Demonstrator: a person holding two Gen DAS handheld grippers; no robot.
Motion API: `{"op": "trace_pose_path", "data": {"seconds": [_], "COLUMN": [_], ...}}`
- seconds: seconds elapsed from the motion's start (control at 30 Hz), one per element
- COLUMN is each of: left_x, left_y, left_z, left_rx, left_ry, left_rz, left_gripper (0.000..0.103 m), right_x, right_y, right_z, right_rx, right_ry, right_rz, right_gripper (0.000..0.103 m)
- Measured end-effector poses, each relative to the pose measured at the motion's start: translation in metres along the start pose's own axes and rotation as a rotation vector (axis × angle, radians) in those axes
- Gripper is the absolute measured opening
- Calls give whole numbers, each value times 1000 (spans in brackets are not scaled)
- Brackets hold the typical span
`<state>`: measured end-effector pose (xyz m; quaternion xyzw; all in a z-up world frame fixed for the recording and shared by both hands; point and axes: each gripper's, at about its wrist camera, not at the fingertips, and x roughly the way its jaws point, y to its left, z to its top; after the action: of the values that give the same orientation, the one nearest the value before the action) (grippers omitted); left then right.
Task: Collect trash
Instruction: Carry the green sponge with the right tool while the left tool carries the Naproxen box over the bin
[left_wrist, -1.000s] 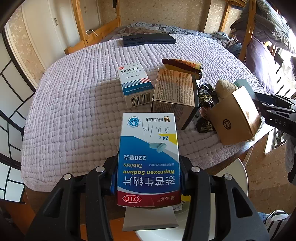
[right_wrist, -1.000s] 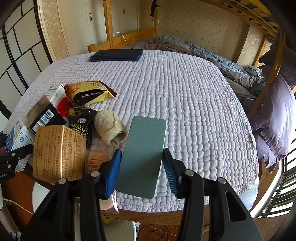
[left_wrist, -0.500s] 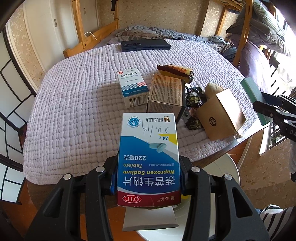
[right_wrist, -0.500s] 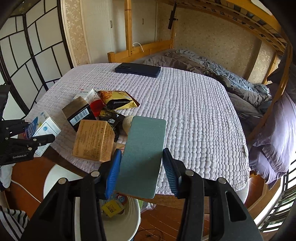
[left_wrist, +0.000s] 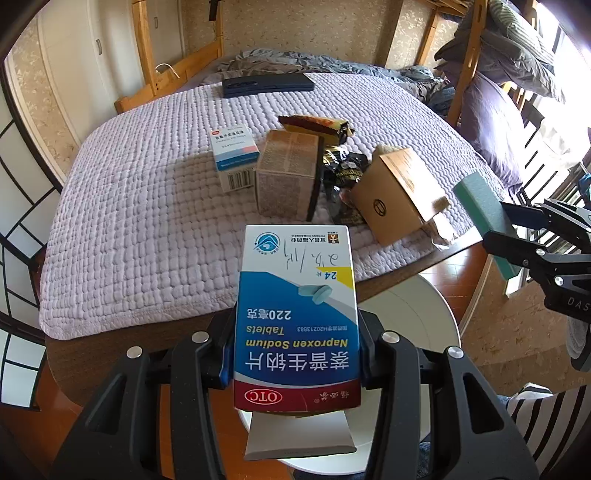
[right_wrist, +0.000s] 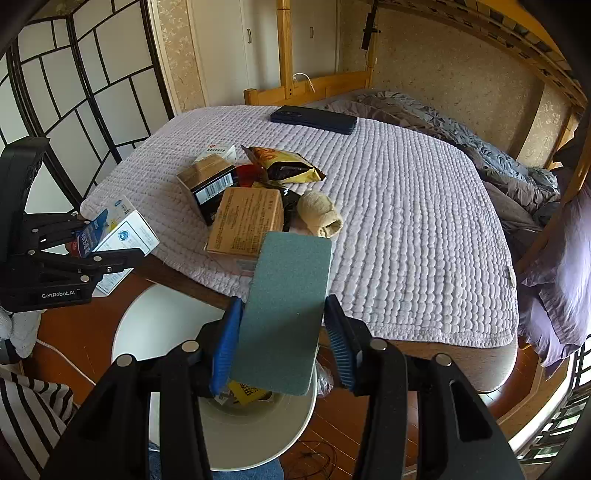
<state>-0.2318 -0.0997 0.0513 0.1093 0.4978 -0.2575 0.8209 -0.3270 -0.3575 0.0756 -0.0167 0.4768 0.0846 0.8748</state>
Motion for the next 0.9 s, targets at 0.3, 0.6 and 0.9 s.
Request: {"op": "trace_pose_path", "data": {"seconds": [0.3, 0.6, 0.9], "left_x": [-3, -2, 11], "left_y": [-12, -26, -36], "left_z": [-13, -28, -45], "left_rx": [29, 36, 37], "left_ry": [11, 29, 65], "left_rz": [-16, -45, -61], "left_gripper": [49, 49, 49], "right_x": [2, 10, 27], "right_y": [15, 32, 39], "right_z": [-12, -30, -47], "right_rx": [-30, -63, -77], "right_ry": [27, 78, 133], "right_rz": [38, 83, 111], "right_gripper": [45, 45, 45]}}
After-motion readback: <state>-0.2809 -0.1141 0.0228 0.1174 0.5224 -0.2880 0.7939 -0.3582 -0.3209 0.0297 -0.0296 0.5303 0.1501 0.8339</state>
